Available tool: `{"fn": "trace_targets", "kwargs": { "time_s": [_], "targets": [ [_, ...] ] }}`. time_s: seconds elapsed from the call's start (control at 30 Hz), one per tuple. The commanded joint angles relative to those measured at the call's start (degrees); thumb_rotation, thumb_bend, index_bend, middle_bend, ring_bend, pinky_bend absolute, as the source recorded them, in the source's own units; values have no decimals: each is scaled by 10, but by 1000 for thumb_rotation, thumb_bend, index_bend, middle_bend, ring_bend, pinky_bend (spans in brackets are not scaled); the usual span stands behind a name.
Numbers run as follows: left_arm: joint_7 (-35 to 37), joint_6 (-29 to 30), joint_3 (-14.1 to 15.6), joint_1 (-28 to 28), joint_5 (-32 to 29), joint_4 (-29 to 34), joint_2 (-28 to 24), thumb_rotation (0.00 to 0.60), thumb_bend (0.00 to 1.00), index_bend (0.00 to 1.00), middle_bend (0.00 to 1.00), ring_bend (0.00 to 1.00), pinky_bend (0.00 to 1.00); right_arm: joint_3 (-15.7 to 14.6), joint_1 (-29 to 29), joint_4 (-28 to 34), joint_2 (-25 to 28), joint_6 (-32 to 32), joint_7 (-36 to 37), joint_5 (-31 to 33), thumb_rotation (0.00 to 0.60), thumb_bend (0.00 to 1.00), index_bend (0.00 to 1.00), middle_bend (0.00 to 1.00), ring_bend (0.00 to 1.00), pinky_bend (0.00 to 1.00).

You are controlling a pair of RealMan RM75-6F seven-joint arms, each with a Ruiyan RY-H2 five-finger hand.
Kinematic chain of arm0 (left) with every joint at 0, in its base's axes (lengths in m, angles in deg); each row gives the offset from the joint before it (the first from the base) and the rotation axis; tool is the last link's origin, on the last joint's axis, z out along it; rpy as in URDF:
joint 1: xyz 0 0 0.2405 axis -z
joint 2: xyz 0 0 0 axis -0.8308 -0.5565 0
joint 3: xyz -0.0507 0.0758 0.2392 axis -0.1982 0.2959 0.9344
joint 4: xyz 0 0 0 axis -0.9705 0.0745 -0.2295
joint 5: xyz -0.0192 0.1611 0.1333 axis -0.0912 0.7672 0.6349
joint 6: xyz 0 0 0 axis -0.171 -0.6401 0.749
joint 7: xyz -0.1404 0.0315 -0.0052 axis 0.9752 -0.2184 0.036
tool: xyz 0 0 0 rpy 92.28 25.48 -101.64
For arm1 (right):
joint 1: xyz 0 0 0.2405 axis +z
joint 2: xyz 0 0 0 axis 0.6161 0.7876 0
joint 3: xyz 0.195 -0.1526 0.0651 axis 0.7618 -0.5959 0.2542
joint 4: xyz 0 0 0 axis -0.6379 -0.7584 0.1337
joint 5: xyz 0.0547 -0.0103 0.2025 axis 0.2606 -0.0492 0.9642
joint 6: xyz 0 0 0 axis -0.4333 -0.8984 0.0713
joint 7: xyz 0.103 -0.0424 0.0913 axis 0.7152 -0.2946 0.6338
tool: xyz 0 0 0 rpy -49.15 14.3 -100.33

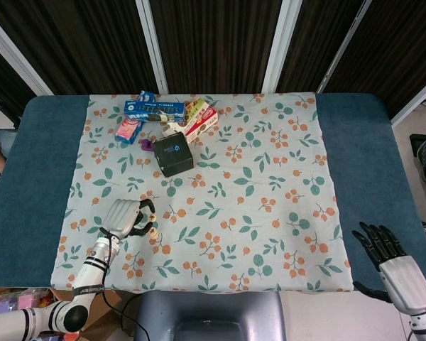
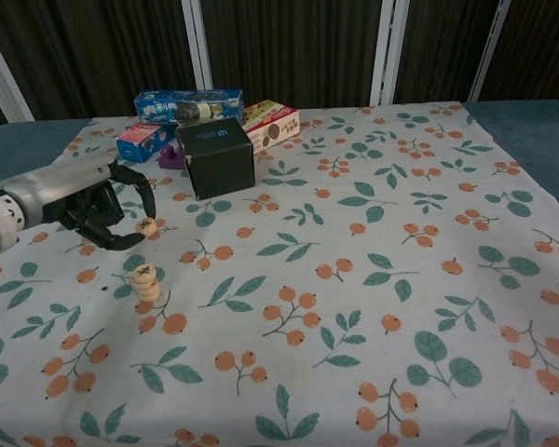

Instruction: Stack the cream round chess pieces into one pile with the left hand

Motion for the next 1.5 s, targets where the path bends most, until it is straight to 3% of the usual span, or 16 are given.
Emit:
{"fn": "trace_targets", "kwargs": {
  "time_s": [0.03, 0.6, 1.5],
  "targets": [
    [0, 0, 6, -3, 1, -6, 5, 600, 366, 526, 1000, 1000, 1000, 0, -1, 0, 0, -3, 2, -1, 600, 143, 0, 0, 0, 0],
    [-2, 1, 39, -15, 30, -7, 17, 600, 366, 516, 1000, 1000, 1000, -1, -2, -2, 2, -6, 7, -1, 600, 143, 0, 0, 0, 0],
    [-3, -5, 38, -21, 30, -27, 19, 600, 367, 468, 1000, 1000, 1000, 0, -1, 0, 1, -3, 4, 2, 600, 142, 0, 0, 0, 0]
  ]
}}
